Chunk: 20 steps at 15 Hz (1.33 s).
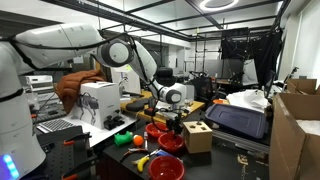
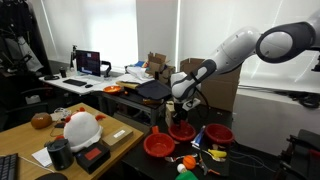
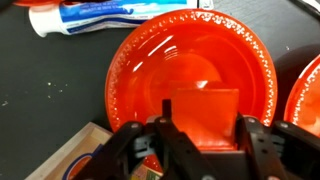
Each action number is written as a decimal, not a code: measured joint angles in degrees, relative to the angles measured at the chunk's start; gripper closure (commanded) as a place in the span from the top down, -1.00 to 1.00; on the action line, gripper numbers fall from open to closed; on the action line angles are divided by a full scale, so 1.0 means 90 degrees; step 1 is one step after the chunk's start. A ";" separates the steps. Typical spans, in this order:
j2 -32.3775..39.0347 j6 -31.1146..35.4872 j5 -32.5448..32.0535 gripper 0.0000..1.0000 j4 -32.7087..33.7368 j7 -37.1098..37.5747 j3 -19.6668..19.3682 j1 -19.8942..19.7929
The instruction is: Place the orange block in the middle orange bowl
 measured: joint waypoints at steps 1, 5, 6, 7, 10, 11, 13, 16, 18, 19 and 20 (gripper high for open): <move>0.0089 -0.0086 0.0000 -0.49 0.0122 -0.0006 0.0013 0.0001; 0.0433 -0.0405 0.0000 -0.49 0.0608 -0.0042 0.0065 0.0005; 0.0511 -0.0475 0.0000 -0.49 0.0725 -0.0080 0.0075 0.0005; 0.0588 -0.0544 0.0000 -0.49 0.0841 -0.0106 0.0083 0.0006; 0.0811 -0.0731 -0.0003 -0.49 0.1192 -0.0118 0.0085 0.0016; 0.0884 -0.0795 -0.0007 -0.49 0.1311 -0.0119 0.0085 0.0024; 0.1027 -0.0914 -0.0014 -0.49 0.1541 -0.0121 0.0086 0.0044; 0.1228 -0.1083 -0.0017 -0.49 0.1871 -0.0171 0.0109 0.0066; 0.1363 -0.1219 -0.0018 0.55 0.2094 -0.0248 0.0114 0.0090; 0.1427 -0.1289 -0.0019 0.65 0.2204 -0.0256 0.0114 0.0105; 0.1487 -0.1364 -0.0025 0.82 0.2313 -0.0265 0.0115 0.0123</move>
